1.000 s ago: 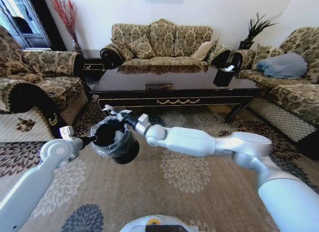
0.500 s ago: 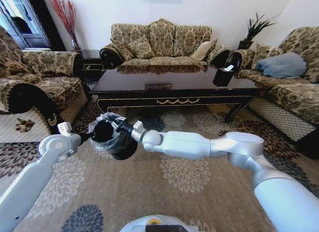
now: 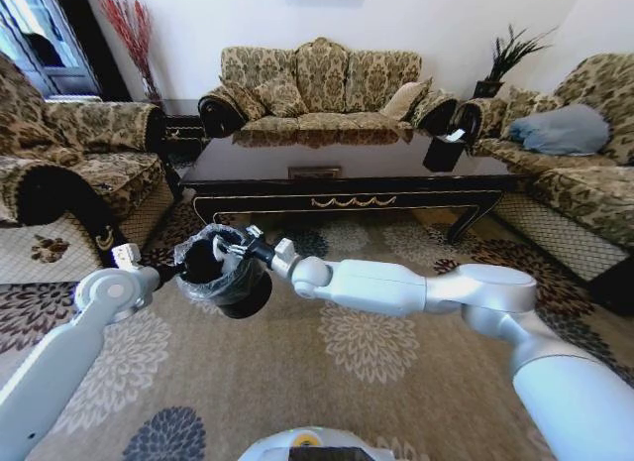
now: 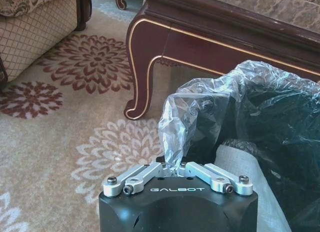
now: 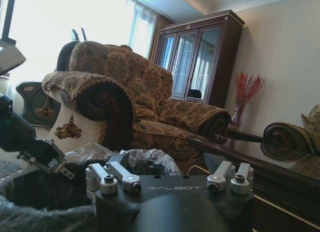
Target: Move to the front of the table and pick up the trash from the floor, then place it into the trash bin.
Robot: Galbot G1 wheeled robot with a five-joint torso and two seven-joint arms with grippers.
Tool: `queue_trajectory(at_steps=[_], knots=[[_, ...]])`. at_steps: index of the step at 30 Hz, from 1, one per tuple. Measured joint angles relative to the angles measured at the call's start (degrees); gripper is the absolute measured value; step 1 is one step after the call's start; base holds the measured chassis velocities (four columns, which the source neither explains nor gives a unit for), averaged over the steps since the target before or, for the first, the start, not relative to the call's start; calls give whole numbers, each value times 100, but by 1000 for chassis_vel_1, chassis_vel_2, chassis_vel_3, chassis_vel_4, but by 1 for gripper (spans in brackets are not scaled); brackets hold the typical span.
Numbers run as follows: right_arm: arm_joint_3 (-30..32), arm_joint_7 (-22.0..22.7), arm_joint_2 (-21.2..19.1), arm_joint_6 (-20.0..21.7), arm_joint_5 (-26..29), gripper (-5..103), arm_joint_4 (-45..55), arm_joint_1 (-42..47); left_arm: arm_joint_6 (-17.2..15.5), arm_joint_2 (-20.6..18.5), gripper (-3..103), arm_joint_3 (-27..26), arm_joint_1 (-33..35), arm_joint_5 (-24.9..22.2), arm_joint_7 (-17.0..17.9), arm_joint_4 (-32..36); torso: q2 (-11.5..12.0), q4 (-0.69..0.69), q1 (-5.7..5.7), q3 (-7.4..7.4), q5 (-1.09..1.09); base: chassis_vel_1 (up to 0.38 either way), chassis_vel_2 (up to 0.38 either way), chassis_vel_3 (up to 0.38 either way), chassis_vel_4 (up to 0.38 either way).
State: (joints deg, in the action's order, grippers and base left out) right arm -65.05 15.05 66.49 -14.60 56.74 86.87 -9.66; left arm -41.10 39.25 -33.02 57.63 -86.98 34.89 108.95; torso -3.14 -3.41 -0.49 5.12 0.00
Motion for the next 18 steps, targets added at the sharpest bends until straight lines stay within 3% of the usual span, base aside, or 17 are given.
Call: queue_trajectory(at_steps=[1, 4, 6, 9, 11, 13, 18], knots=[[0, 7, -27, 0, -1, 85, 22, 0, 0, -3, 3, -4, 3, -2, 0, 7, 0, 0, 0, 0, 0, 0, 0, 0, 0], [54, 70, -174, 1, -1, 98, 122, 35, 0, -1, 3, -49, 91, 0, -2, 49, 0, 0, 0, 0, 0, 0, 0, 0, 0], [115, 117, -228, 1, -8, 98, 149, 77, 0, 25, 3, -68, 151, 13, 0, 72, 0, 1, 0, 0, -1, 0, 0, 0, 0], [319, 492, -302, 2, -147, 100, 143, 279, 0, 104, 3, -96, 289, 42, 59, 147, 0, 1, 0, 0, 0, 0, 0, 0, 0], [600, 1003, -369, 109, -182, 100, 133, 537, 14, 157, 3, -98, 407, 114, 107, 217, 0, 3, 0, 0, -1, 0, 0, 0, 0], [1122, 1497, -554, 328, 124, 100, 99, 820, 45, 242, 3, -85, 566, 210, 201, 290, 0, 2, 0, 0, -1, 0, 0, 0, 0], [1828, 1680, -861, 405, 403, 100, -202, 974, 113, 434, 3, -35, 782, 426, 296, 316, 0, -1, 0, 0, -1, 0, 0, 0, 0]])
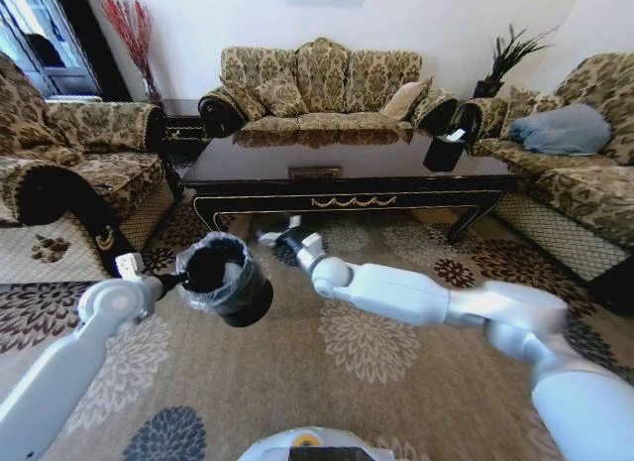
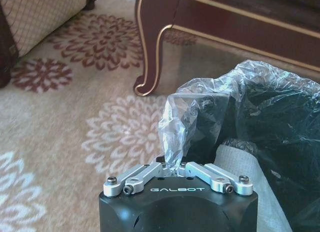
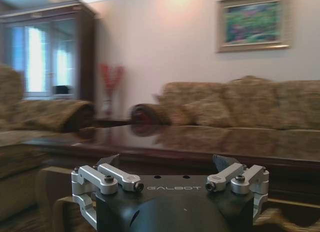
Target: Move to the front of the table and pick up the trash from the floor, then place it into the trash bin.
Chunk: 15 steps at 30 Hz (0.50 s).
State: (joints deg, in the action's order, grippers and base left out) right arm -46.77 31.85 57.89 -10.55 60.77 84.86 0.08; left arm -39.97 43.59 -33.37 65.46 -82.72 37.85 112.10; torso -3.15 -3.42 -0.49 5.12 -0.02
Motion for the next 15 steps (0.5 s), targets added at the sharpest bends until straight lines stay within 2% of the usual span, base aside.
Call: queue_trajectory(at_steps=[4, 9, 15], knots=[[688, -194, -367, 14, 102, 100, -357, 15, 57, 250, 3, 77, 171, 243, 90, -27, 0, 3, 0, 0, 1, 0, 0, 0, 0], [1198, -498, -724, 13, 245, 100, -517, 133, 72, 394, 3, 158, 201, 425, 126, -168, 0, 0, 0, -1, 0, 0, 0, 0, 0], [1456, -705, -959, -41, 323, 100, -519, 384, 72, 529, 3, 247, 97, 524, 104, -374, 0, 2, 0, 0, 1, 0, 0, 0, 0]])
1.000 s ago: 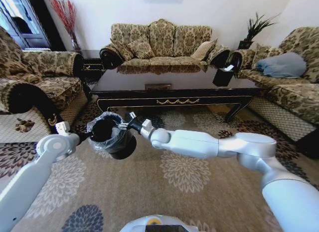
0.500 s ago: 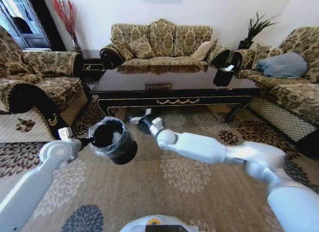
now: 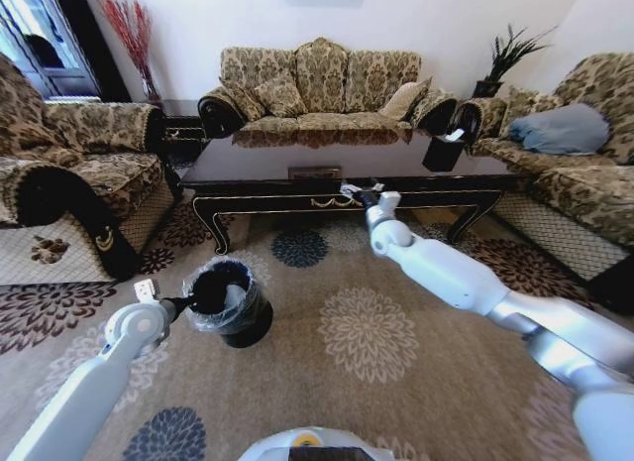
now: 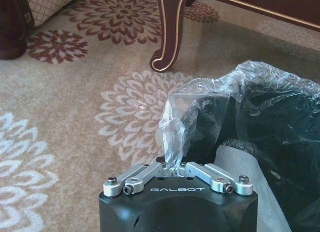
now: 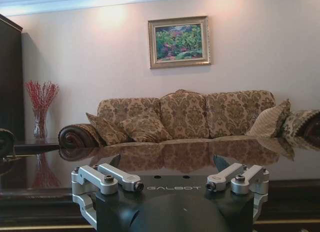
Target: Move to the front of the table and pick up the trash from the floor, then place it into the trash bin.
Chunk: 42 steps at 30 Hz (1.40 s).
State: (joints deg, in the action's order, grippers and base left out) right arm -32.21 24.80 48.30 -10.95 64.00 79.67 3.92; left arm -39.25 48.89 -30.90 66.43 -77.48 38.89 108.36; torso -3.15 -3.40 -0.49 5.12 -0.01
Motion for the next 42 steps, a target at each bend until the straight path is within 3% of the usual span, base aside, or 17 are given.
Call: queue_trajectory(at_steps=[17, 28, 30, 35, 37, 39, 41, 42], knots=[[439, -52, -170, -28, -375, 100, 143, 667, 164, 506, 3, 524, -364, 644, -333, -929, 0, -1, -1, 0, 1, 0, 0, 0, 0], [687, -143, -151, -40, -431, 100, 91, 886, 216, 575, 0, 645, -552, 803, -469, -1283, 0, -1, -1, 0, 0, 0, 0, 0, 0], [701, -161, -161, -43, -442, 100, 91, 903, 217, 569, 4, 645, -547, 795, -471, -1261, 0, -1, -1, 0, 1, 0, 0, 0, 0], [742, -201, -190, -57, -508, 100, 141, 954, 207, 453, 25, 532, -356, 683, -386, -819, 0, -2, -1, 0, 1, 0, 0, 0, 0], [745, -201, -190, -58, -516, 100, 148, 957, 205, 436, 25, 514, -331, 666, -360, -757, 0, -1, -1, 0, 1, 0, 0, 0, 0], [779, -202, -186, -58, -588, 100, 208, 1001, 183, 292, 41, 386, -123, 547, -197, -305, 0, 1, 0, 0, 1, 0, 0, 0, 0], [814, -202, -185, -54, -630, 100, 244, 1034, 169, 226, 41, 321, -29, 487, -142, -117, 0, 2, 0, 0, 0, 0, 0, 0, 0], [904, -202, -197, -12, -698, 100, 326, 1111, 152, 128, 47, 248, 72, 417, -85, 118, 0, 3, -1, 0, 1, 0, 0, 0, 0]])
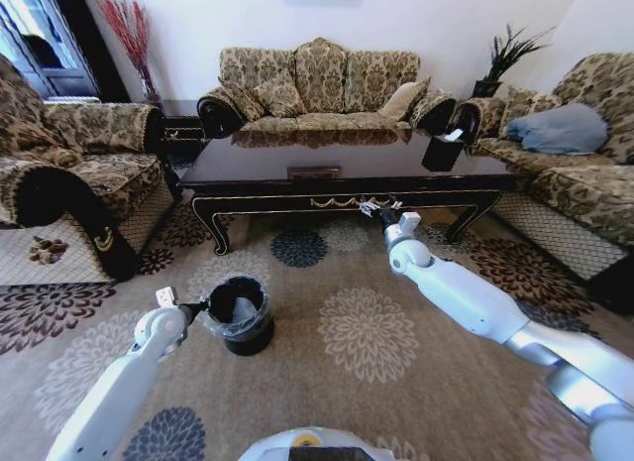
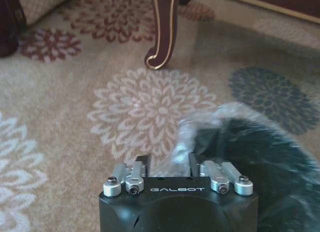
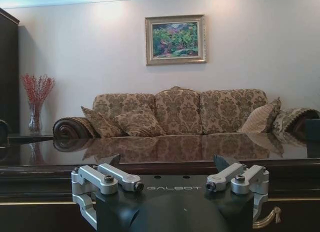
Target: Move to the front of the table and pick up the trash from the floor, then place it into the trash bin.
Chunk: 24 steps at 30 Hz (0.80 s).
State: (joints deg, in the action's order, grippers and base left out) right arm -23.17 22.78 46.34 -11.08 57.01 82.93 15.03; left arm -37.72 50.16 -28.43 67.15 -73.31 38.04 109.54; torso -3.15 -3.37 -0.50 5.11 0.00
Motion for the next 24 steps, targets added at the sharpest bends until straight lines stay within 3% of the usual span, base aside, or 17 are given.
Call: queue_trajectory(at_steps=[2, 3, 6, 8, 9, 13, 16, 17, 18, 21, 23, 24], knots=[[380, 113, -170, 138, -108, 100, 335, 393, -4, -209, 57, -74, 20, -145, 75, 369, 0, 2, 0, -1, 0, 0, 0, 0, 0], [380, 113, -170, 138, -108, 100, 335, 393, -4, -209, 57, -74, 20, -145, 75, 369, 0, 2, 0, -1, 0, 0, 0, 0, 0], [872, 231, -377, 267, -259, 100, 783, 981, -22, -486, 74, -182, 56, -279, 135, 704, 0, -12, 0, 0, -3, 0, 0, 0, 0], [1019, 244, -426, 283, -362, 100, 909, 1145, -26, -559, 74, -248, 130, -280, 174, 782, 0, -11, 0, 0, -4, 0, 0, 0, 0], [1226, 248, -489, 292, -544, 100, 1077, 1380, -32, -622, 85, -368, 287, -278, 262, 885, 0, -10, 0, 0, -3, 0, 0, 0, 0], [1804, 197, -560, 289, -819, 100, 1473, 1915, 133, -587, 94, -947, 863, -136, 319, 1147, 0, 0, 1, 0, 2, 0, 0, 0, 0], [2313, 161, -601, 268, -840, 100, 1751, 2338, 627, -404, 100, -1531, 1311, 344, -211, 1475, 0, 0, 1, 0, 1, 0, 0, 0, 0], [2531, 118, -643, 245, -846, 100, 1862, 2529, 1031, -277, 100, -1784, 1521, 780, -692, 1643, 0, -4, 1, -1, -1, 0, 0, 0, 0], [2531, 118, -643, 245, -846, 100, 1862, 2529, 1031, -277, 100, -1784, 1521, 780, -692, 1643, 0, -4, 1, -1, -1, 0, 0, 0, 0], [2899, -33, -723, 209, -922, 100, 2073, 2906, 1992, 42, 100, -2200, 1870, 1914, -1738, 1850, -1, -5, 1, -1, -2, 0, 0, 0, 0], [3170, -70, -722, 192, -1009, 100, 2258, 3245, 2823, 445, 100, -2500, 2112, 2797, -2736, 1869, 0, -2, 1, 0, 0, 0, 0, 0, 0], [3170, -70, -722, 192, -1009, 100, 2258, 3245, 2823, 445, 100, -2500, 2112, 2797, -2736, 1869, 0, -2, 1, 0, 0, 0, 0, 0, 0]])
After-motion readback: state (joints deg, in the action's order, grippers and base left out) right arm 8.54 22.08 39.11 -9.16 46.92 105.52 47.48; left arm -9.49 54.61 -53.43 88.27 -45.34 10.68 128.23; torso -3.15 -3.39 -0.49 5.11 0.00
